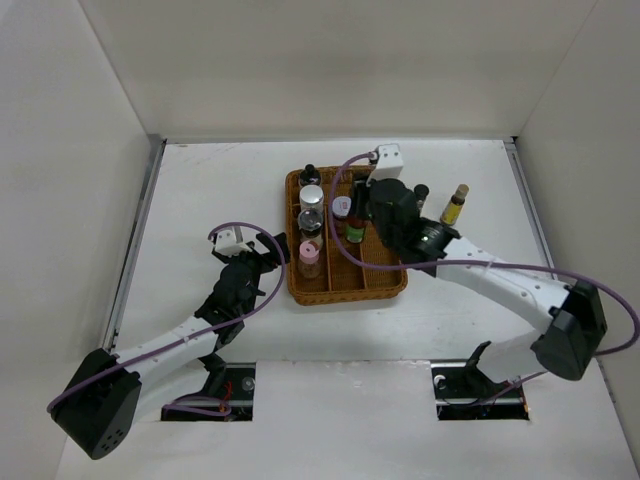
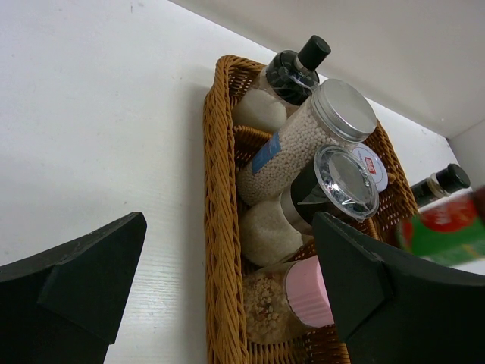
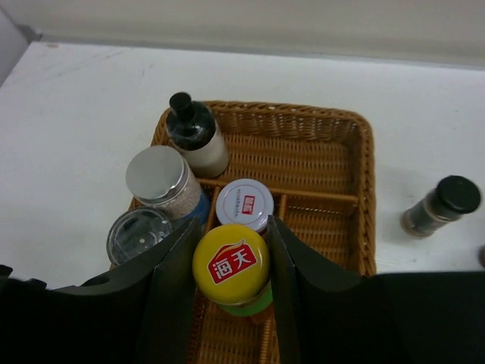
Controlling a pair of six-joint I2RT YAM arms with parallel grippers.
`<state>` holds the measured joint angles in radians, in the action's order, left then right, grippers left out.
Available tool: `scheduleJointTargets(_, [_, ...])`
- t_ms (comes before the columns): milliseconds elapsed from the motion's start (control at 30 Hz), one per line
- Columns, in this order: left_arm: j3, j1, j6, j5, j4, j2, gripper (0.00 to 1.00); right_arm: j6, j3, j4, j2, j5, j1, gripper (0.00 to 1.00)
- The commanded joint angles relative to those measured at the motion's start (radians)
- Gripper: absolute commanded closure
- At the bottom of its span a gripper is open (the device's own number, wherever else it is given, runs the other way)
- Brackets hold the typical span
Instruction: Organize the condiment bottles
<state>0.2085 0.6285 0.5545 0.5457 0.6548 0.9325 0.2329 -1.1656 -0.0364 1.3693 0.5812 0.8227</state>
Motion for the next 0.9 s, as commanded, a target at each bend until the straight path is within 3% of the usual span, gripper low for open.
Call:
scheduleJointTargets(0, [0.005, -0.003, 0.007, -0.004, 0.052, -0.004, 0.07, 0.011, -0.089, 0.187, 0.042, -0.017, 0.017, 0.77])
scheduleJointTargets(300, [0.005, -0.013, 0.007, -0.006, 0.052, 0.009, 0.07, 0.037, -0.089, 0.234, 0.191, -0.055, 0.005, 0.77])
scheduleJointTargets(633, [0.006, -0.016, 0.007, -0.006, 0.071, 0.037, 0.07, 0.037, -0.036, 0.293, 0.214, -0.050, 0.003, 0.76])
scheduleJointTargets(867, [0.006, -0.014, 0.007, -0.006, 0.074, 0.037, 0.07, 0.037, 0.012, 0.299, 0.232, -0.057, 0.005, 0.67])
